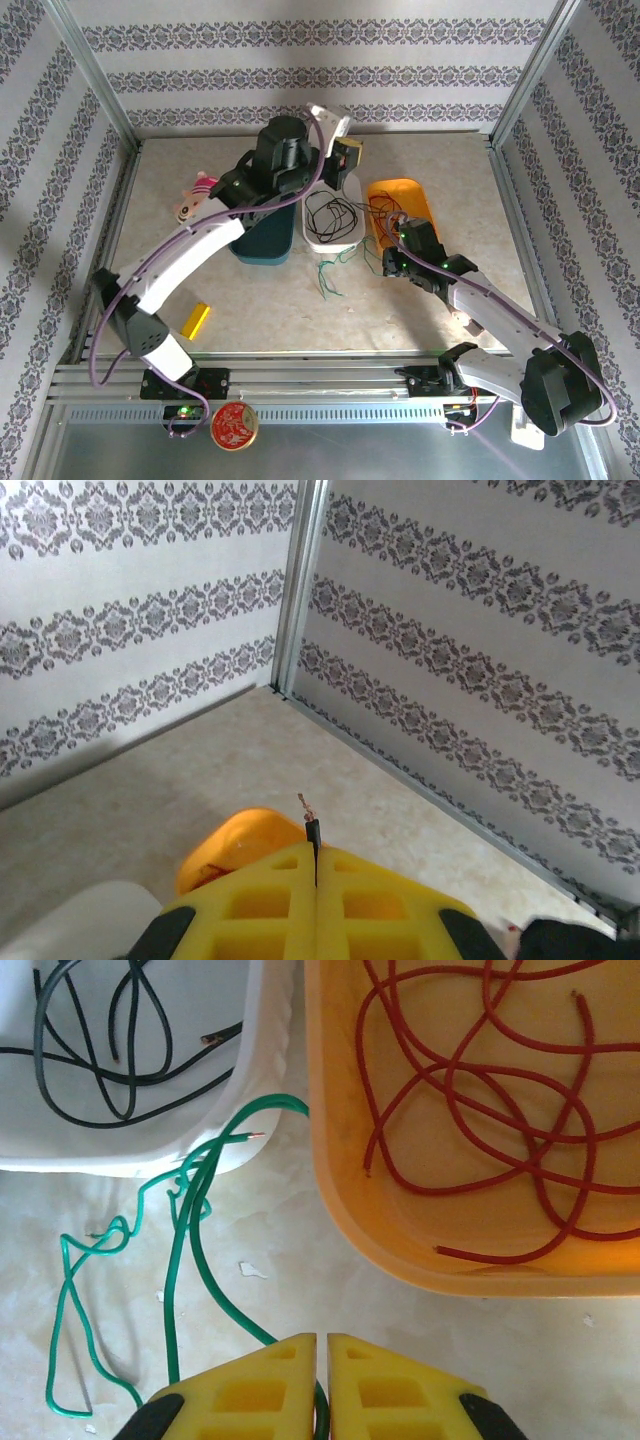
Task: Untangle the cables
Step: Place the cable into the container.
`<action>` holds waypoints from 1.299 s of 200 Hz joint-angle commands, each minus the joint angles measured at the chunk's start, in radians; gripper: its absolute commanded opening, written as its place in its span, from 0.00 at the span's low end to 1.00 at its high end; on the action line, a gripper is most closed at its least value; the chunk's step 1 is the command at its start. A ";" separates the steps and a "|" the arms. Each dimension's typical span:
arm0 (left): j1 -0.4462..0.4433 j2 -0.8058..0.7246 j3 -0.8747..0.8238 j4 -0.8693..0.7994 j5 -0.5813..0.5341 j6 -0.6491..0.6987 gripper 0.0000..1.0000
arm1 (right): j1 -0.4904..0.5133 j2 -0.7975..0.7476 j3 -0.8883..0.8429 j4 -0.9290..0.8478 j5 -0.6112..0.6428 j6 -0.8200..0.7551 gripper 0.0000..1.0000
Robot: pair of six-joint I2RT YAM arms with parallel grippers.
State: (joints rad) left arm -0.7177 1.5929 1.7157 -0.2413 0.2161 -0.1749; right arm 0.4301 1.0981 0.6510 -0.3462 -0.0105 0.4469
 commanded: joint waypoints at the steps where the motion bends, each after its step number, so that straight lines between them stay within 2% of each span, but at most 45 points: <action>1: 0.009 -0.087 -0.078 0.095 0.010 -0.062 0.00 | -0.014 -0.023 -0.014 0.019 0.046 0.009 0.12; 23: 0.011 -0.117 -0.102 0.091 -0.062 -0.054 0.00 | -0.025 -0.023 -0.017 0.033 0.048 0.015 0.11; 55: 0.024 -0.081 -0.023 0.036 -0.144 -0.031 0.00 | -0.034 -0.005 0.006 0.040 0.033 0.012 0.11; 136: 0.139 0.136 0.157 -0.030 -0.187 -0.008 0.00 | -0.034 0.000 0.021 0.028 -0.025 -0.004 0.11; 181: 0.144 0.294 0.056 -0.057 -0.029 -0.131 0.00 | -0.034 -0.006 0.019 0.015 -0.038 -0.004 0.12; 212: 0.135 0.352 -0.091 -0.034 -0.052 -0.206 0.00 | -0.029 0.006 0.028 0.005 -0.078 -0.022 0.12; 238: 0.135 0.391 -0.121 -0.036 -0.098 -0.245 0.00 | -0.006 0.025 0.043 -0.002 -0.084 -0.036 0.12; 245: 0.135 0.401 -0.115 -0.036 -0.098 -0.246 0.06 | 0.002 0.029 0.047 -0.001 -0.083 -0.038 0.12; 260: 0.135 0.426 -0.082 -0.049 -0.099 -0.245 0.30 | 0.023 0.037 0.056 0.000 -0.077 -0.045 0.12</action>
State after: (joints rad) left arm -0.5766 2.0228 1.5829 -0.2924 0.1379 -0.3752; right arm 0.4244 1.1233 0.6670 -0.3328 -0.0772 0.4301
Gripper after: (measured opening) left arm 0.146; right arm 0.123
